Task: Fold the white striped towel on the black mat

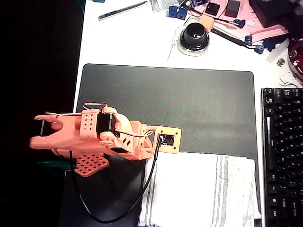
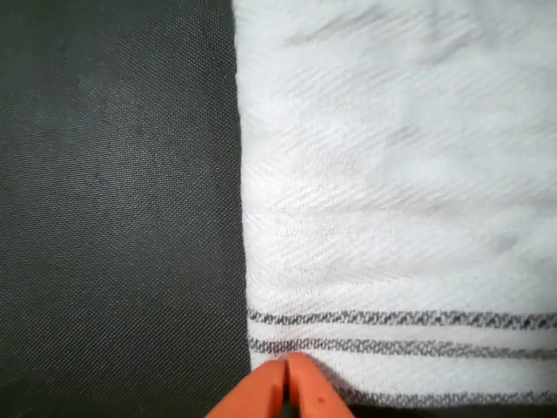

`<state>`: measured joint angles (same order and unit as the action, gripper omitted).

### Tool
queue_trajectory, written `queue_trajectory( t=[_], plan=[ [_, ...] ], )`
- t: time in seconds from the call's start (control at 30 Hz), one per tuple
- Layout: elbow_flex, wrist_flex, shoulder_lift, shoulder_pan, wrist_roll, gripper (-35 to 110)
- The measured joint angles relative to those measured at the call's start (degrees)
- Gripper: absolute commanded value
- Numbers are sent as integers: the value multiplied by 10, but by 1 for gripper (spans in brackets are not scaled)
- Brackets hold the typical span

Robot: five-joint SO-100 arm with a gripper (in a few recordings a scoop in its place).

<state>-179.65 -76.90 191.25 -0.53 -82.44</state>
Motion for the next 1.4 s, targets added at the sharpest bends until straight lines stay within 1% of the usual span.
queue_trajectory(
  t=[0.4,0.87,1.0,1.17,1.4],
  plan=[
    [0,-4,0,-2,32,1],
    [0,-4,0,-3,32,0],
    [0,-4,0,1,51,1],
    [65,-18,-13,8,105,1],
    [207,-28,-134,93,176,2]
  ],
)
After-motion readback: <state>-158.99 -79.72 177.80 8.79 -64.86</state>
